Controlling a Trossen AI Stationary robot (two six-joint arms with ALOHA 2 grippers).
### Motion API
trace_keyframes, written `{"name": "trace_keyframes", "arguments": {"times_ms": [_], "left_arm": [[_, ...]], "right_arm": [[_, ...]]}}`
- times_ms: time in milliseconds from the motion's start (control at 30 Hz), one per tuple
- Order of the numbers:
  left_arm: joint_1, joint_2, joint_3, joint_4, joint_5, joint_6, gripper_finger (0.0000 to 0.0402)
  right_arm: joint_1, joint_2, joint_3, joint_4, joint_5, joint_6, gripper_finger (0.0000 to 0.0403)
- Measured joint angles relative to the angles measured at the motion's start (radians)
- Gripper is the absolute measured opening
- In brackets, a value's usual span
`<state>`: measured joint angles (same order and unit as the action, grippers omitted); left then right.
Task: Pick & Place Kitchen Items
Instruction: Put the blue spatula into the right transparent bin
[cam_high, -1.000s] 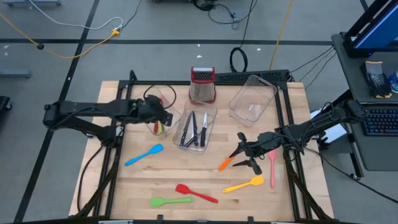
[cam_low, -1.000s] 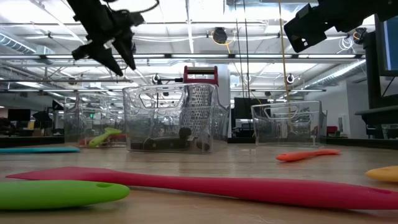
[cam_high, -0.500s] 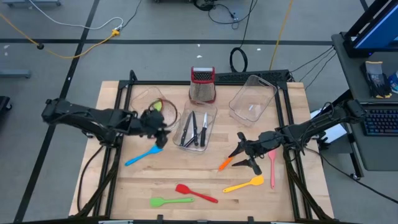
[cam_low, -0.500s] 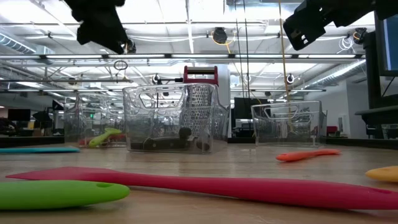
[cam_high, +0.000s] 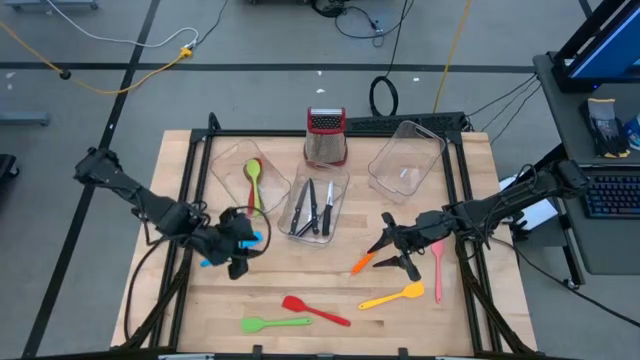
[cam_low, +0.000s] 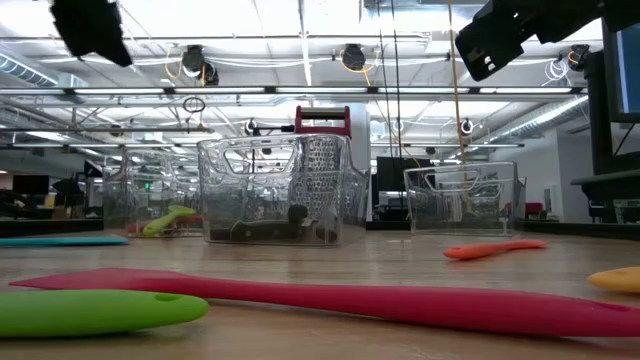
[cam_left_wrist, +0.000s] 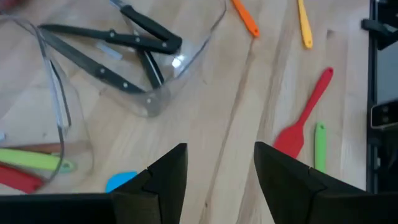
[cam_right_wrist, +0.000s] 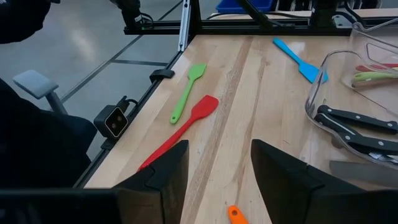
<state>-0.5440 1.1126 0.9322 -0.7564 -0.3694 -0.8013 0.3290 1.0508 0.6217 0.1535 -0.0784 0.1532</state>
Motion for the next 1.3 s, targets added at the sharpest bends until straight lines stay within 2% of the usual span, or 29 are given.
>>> {"name": "trace_keyframes", "arguments": {"times_ms": [333,667,1000,1100,1300], "left_arm": [[-0.093,0.000,-0.138,0.001,-0.029,-0.159,0.0186],[-0.100,0.000,-0.311,0.003,-0.029,-0.336,0.0186],[-0.099,0.000,-0.384,0.005,-0.051,-0.429,0.0189],[-0.098,0.000,-0.390,0.006,-0.072,-0.434,0.0206],[-0.098,0.000,-0.405,0.030,-0.130,-0.390,0.0270]], "right_arm": [[0.000,0.000,0.000,0.000,0.000,0.000,0.0164],[0.000,0.000,0.000,0.000,0.004,0.000,0.0163],[0.000,0.000,0.000,0.000,0.004,-0.001,0.0162],[0.000,0.000,0.000,0.000,0.004,-0.001,0.0163],[0.000,0.000,0.000,0.000,0.004,0.000,0.0160]]}}
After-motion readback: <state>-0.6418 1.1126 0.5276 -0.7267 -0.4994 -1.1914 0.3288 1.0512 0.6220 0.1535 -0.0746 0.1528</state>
